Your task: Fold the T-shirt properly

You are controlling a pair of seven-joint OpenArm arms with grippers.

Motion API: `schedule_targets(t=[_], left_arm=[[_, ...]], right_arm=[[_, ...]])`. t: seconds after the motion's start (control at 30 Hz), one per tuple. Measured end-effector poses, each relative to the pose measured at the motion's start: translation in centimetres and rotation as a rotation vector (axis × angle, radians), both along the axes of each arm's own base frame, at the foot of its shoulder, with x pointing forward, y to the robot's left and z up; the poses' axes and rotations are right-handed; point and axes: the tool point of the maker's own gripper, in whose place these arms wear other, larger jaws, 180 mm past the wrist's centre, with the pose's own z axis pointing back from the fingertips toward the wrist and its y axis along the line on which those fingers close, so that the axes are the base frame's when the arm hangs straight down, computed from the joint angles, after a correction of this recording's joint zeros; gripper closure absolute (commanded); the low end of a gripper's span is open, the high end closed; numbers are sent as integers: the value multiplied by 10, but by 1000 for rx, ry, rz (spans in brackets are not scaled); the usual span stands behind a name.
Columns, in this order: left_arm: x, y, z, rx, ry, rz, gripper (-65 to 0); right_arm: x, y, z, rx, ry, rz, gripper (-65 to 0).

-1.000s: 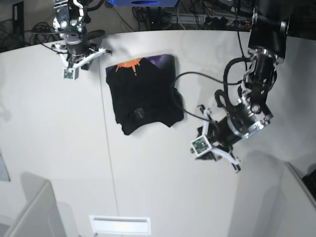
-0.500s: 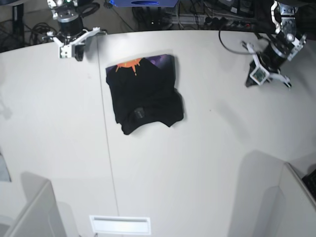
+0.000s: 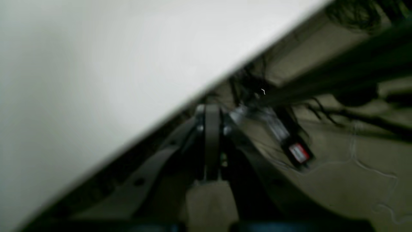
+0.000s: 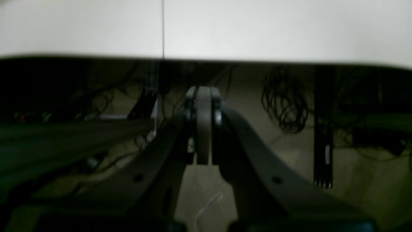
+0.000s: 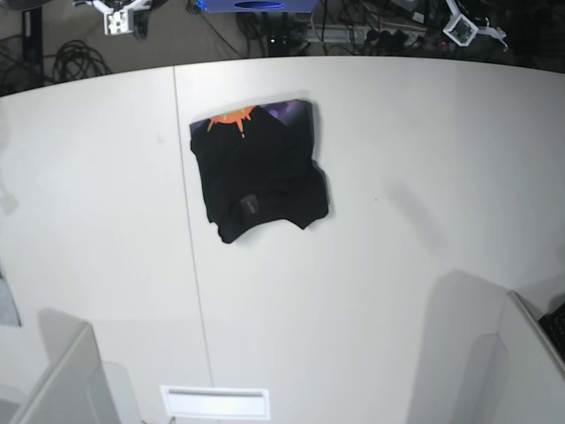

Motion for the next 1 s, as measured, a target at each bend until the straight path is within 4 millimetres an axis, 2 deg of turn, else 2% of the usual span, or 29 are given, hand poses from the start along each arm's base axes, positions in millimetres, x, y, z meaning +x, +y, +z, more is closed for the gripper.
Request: schedule_targets(t=[0.17, 0.27, 0.37, 0.47, 0.53, 0.67, 0.73, 0.77, 0.87, 0.93, 1.0], left_arm=[[-45, 12, -18, -8, 125, 57, 0], [-84, 32, -46, 13, 253, 129, 0], [-118, 26, -81, -28, 378, 168, 0], [-151, 15, -120, -80, 502, 223, 0], [-174, 13, -146, -84, 597, 244, 0], [-207, 17, -184, -41, 767, 224, 0], [-214, 18, -198, -29, 832, 225, 0], [-211, 17, -205, -31, 849, 245, 0], [-187, 6, -221, -89, 802, 305, 0], [-171, -7, -228, -137, 763, 318, 0], [-160, -23, -233, -177, 748, 299, 0]], right_arm=[[-45, -3, -20, -11, 241, -14, 0], [-74, 12, -33, 17, 391, 7, 0], [-103, 29, -53, 45, 532, 71, 0], [-123, 42, -84, 44, 634, 196, 0], [-135, 39, -109, 1, 695, 259, 0], [-187, 39, -139, -31, 852, 328, 0], [-205, 37, -151, -47, 906, 341, 0], [-204, 33, -159, -56, 896, 337, 0], [-191, 20, -180, -91, 838, 326, 0], [-189, 15, -192, -55, 824, 345, 0], [-199, 18, -202, 21, 846, 336, 0]])
